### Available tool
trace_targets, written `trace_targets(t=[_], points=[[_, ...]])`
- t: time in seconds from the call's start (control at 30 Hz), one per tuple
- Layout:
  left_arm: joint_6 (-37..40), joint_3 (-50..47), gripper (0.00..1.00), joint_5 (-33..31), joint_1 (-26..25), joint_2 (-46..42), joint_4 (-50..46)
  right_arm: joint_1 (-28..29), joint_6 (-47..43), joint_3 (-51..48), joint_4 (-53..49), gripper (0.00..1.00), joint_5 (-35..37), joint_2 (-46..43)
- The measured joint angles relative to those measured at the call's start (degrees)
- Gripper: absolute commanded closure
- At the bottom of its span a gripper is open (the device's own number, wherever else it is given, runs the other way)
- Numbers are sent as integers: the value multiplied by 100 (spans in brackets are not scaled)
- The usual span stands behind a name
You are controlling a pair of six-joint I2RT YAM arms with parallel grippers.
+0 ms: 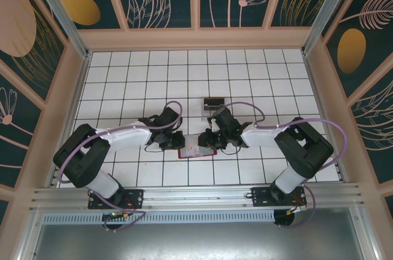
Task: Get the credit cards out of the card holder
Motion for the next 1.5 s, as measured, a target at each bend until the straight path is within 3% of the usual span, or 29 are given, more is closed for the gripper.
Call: trace_targets(t=[0.5,1.3,1.5], points=[[90,820,85,-166,-249,177,-586,0,-2,2,17,77,-9,17],[142,632,87,-24,-291,629,-26,-11,4,39,236,78,-258,225],[142,614,87,-15,-291,629,13,-42,136,11,389,84,-378,297]])
